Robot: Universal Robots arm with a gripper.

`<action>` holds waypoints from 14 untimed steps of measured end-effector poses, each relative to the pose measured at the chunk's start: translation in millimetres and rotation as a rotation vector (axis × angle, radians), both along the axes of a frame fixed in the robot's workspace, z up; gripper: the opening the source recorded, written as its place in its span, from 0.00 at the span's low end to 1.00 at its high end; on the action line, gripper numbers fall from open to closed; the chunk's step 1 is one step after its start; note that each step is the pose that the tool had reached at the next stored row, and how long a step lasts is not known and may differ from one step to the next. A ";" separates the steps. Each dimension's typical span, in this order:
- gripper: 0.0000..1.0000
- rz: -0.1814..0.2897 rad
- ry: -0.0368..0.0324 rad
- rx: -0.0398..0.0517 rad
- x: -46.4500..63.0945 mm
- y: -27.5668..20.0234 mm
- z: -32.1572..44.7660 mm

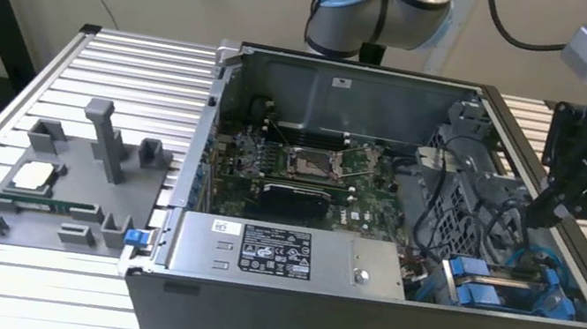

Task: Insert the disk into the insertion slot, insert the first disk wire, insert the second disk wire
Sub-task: 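Insert the second disk wire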

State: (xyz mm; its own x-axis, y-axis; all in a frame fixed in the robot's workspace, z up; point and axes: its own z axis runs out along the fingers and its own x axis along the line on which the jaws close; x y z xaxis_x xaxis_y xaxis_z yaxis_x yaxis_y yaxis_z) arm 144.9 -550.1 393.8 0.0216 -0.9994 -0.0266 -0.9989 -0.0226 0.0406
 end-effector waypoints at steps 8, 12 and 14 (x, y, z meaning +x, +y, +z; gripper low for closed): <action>0.00 -0.001 -0.0049 0.0000 -14.3 -2.8 -0.5; 0.00 -0.001 -0.0101 0.0001 -18.2 -7.9 -2.1; 0.00 -0.001 -0.0138 0.0002 -19.5 -11.1 -3.5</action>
State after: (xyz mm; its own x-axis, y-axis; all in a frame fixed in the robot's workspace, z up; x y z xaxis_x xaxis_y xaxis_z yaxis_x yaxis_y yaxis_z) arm 125.4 -561.2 390.3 0.0213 -0.9994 -0.0265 -0.9994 -0.0220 0.0268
